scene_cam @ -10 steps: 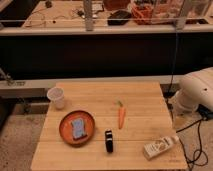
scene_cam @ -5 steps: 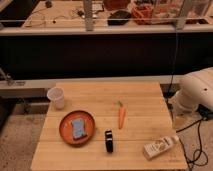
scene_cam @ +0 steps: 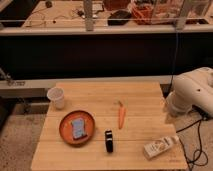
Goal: Knock the eraser over
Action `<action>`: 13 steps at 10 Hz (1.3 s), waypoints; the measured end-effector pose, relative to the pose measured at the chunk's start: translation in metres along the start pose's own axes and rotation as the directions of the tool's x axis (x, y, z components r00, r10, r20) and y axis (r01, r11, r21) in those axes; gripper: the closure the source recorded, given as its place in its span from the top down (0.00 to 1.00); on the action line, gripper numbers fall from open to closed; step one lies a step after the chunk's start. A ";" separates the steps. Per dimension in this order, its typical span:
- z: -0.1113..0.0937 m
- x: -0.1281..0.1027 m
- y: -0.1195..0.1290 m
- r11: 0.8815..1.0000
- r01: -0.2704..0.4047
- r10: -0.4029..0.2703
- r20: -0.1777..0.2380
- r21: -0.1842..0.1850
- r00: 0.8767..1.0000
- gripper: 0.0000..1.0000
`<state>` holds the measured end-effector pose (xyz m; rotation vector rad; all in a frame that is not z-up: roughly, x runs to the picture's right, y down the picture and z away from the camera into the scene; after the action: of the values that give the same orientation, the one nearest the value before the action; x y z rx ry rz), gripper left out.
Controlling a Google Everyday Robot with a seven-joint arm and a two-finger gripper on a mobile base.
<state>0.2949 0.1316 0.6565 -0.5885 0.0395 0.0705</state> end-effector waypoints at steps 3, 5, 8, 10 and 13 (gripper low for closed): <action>-0.003 -0.014 0.005 0.999 0.038 -0.038 0.019 -0.017 0.999 0.36; -0.001 -0.029 0.015 0.998 0.061 -0.060 0.018 -0.029 0.998 0.39; 0.002 -0.044 0.026 0.996 0.083 -0.083 0.022 -0.040 0.996 0.13; 0.013 -0.046 0.041 0.993 0.100 -0.099 0.024 -0.056 0.995 0.01; 0.021 -0.062 0.055 0.990 0.127 -0.126 0.026 -0.068 0.992 0.01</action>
<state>0.2287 0.1857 0.6470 -0.6589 -0.0214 -0.0450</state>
